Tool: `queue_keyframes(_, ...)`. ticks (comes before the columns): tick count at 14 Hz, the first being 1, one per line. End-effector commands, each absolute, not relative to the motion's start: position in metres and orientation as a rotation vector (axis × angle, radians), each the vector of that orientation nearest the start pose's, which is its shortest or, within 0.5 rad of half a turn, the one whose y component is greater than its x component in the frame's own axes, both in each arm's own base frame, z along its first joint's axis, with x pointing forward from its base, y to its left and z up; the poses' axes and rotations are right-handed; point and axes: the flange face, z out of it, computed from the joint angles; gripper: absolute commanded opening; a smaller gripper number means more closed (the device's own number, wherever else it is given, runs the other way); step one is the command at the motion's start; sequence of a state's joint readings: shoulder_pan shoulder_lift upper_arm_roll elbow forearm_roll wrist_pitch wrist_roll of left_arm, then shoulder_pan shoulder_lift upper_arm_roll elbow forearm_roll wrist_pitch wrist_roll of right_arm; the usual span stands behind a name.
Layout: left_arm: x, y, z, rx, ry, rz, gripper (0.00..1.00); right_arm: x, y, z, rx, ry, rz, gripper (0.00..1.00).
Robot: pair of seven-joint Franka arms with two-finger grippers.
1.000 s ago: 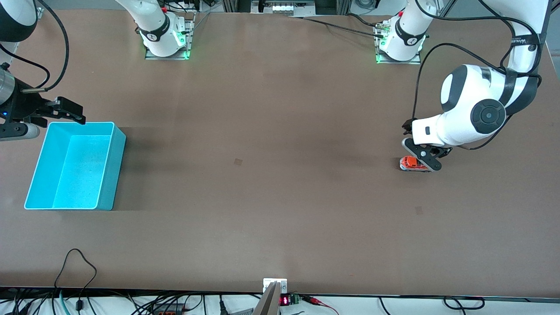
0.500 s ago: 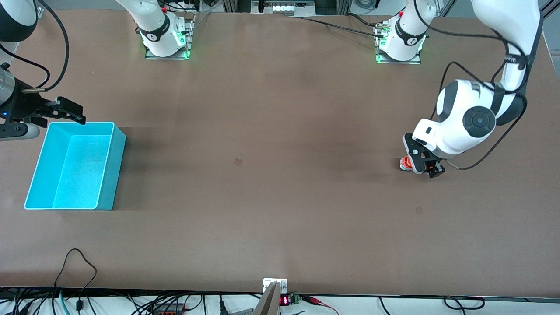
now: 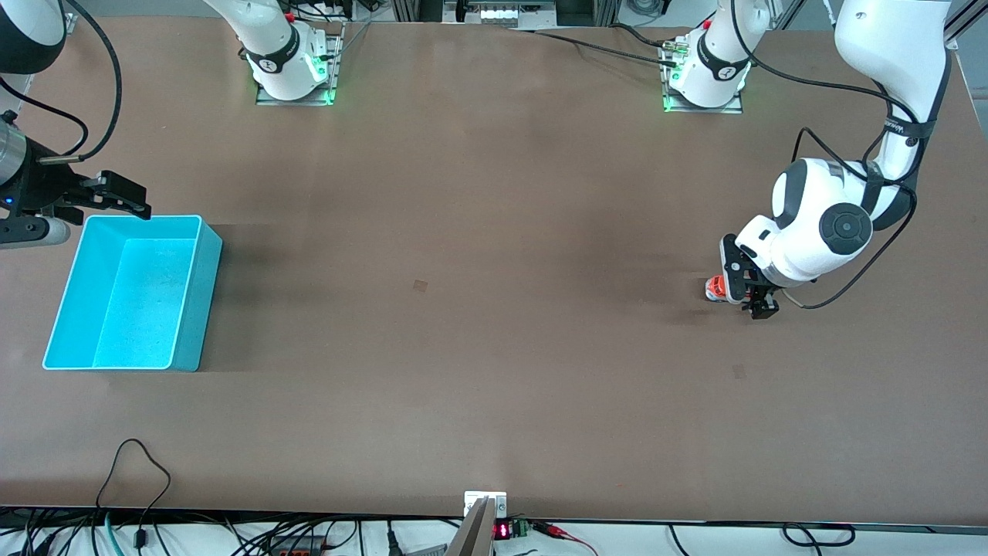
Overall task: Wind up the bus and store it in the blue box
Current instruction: 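Grasp the orange bus with the left gripper and press it down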
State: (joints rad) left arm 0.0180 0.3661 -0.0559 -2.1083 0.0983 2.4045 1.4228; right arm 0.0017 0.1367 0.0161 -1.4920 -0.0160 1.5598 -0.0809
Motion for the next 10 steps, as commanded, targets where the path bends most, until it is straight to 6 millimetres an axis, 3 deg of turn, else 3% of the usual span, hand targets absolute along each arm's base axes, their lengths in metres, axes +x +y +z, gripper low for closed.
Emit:
queue_keyframes(1,0.57,-0.019,0.229,-2.223,2.225,0.123,1.0,0.592,0.007,0.584,-3.136,-0.166,0.113,1.0)
queue_keyframes(5,0.564,0.0,0.219,-2.267,2.195,0.132,1.0,0.592,0.004,0.584,-3.136,-0.164,0.113,1.0)
queue_keyframes(10,0.556,0.003,0.207,-2.257,2.174,0.074,1.0,0.592,0.004,0.584,-3.136,-0.161,0.113,1.0)
